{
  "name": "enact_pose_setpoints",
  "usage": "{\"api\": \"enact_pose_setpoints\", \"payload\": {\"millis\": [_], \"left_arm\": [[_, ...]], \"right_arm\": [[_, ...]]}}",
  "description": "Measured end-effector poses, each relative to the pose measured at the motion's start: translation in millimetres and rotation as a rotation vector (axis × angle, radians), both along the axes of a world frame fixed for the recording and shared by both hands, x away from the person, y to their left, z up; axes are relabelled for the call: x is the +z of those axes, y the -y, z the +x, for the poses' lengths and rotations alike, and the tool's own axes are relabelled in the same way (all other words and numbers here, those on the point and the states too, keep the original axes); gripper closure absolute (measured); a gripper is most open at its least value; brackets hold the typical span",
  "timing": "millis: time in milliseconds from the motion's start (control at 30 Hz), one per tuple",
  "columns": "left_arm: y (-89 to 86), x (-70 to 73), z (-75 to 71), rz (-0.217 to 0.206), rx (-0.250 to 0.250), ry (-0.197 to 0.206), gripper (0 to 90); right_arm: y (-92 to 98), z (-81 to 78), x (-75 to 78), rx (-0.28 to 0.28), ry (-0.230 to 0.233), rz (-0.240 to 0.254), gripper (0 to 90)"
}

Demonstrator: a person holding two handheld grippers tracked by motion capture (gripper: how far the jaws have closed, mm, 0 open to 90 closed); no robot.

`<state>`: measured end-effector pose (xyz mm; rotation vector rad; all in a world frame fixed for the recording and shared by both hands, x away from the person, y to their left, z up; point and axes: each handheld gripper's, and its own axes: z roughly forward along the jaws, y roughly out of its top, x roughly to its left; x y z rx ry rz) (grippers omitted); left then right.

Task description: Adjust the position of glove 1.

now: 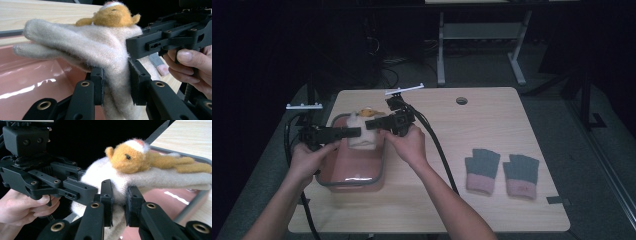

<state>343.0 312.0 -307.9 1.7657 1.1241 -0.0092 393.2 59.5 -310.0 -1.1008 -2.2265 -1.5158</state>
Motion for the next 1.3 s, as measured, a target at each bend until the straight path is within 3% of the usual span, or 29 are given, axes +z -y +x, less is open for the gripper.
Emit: {"api": "enact_pose_setpoints", "payload": {"millis": [467, 800, 1067, 1233, 1300], "left_arm": [[-21.8, -28.2, 2.3, 0.011, 0.046, -0.084, 68.7], [-25.0, -52.6, 4.2, 0.059, 0.056, -0.149, 68.7], [-23.6, -72.4, 5.7, 0.103, 0.062, -0.204, 68.6], [-25.2, -80.1, 5.2, 0.108, 0.064, -0.228, 68.6], [-24.9, -83.1, 4.2, 0.129, 0.068, -0.236, 68.7]], "right_arm": [[-29.4, 11.6, -29.7, 0.046, -0.068, -0.033, 79.1], [-38.3, 16.8, -61.6, 0.063, -0.132, -0.047, 79.0], [-44.4, 19.0, -85.7, 0.077, -0.177, -0.094, 78.8], [-48.0, 19.1, -91.6, 0.087, -0.184, -0.123, 78.5], [-51.0, 18.5, -94.9, 0.095, -0.184, -0.145, 77.9]]}}
